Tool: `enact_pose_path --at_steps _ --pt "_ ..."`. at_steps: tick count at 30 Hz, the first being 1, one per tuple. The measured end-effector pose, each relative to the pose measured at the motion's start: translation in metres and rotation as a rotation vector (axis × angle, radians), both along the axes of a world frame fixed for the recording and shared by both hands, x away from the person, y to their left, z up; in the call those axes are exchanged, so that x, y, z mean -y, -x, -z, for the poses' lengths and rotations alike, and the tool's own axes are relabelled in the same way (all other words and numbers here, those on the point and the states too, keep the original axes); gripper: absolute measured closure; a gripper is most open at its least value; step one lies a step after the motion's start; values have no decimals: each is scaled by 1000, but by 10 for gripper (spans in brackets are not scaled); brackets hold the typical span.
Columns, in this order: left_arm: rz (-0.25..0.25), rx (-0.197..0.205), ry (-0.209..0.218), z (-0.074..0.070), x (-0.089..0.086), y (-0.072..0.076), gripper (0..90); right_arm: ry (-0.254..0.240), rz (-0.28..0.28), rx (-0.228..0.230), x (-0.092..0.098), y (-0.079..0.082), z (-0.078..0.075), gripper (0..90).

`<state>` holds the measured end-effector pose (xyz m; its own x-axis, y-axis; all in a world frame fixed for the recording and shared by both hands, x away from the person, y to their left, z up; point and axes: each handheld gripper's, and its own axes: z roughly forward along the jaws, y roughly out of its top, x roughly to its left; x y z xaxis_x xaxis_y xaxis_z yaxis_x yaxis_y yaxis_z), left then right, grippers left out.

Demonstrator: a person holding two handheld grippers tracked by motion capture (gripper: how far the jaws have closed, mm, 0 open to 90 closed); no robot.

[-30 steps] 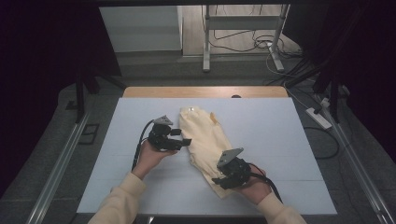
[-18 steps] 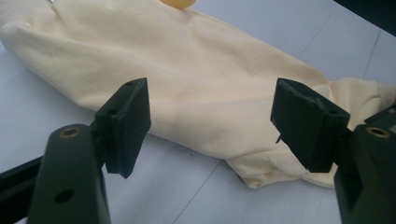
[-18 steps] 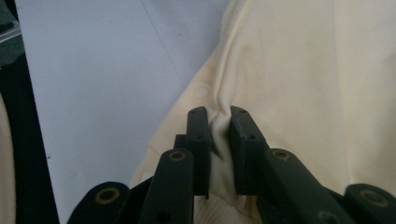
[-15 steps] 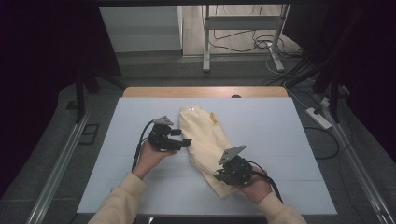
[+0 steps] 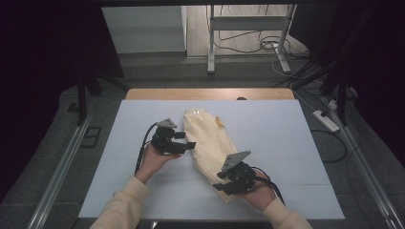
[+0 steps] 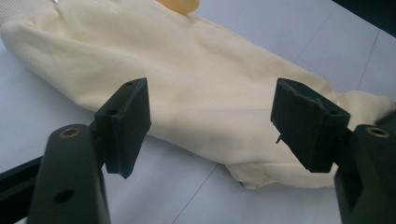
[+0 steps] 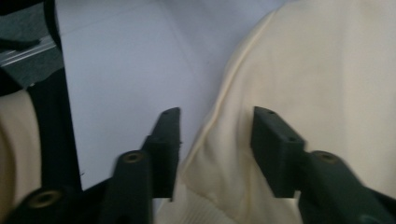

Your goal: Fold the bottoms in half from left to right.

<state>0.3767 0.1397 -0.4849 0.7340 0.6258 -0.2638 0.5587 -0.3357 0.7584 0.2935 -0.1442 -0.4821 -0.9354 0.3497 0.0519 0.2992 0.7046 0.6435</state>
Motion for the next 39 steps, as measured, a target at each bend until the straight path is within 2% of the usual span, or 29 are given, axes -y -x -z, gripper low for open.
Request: enact_pose_path --at_steps 2,6,11,16,24,30,39 --pt "-1 -1 0 0 0 0 284 -22 26 24 4 -2 -5 428" --pt "-1 1 0 0 0 0 283 -63 93 37 19 -10 -13 409" --pt "-1 -2 -2 0 0 0 280 -49 169 53 37 -22 -13 401" --pt "3 -1 -5 0 1 1 278 -26 230 34 49 -31 -6 385" --pt "3 -1 -5 0 0 0 277 4 274 27 57 -39 2 368" --pt "7 -4 -9 1 2 1 276 18 289 23 54 -45 10 351" --pt "14 -4 -19 2 3 1 274 96 290 -4 51 -52 24 329"
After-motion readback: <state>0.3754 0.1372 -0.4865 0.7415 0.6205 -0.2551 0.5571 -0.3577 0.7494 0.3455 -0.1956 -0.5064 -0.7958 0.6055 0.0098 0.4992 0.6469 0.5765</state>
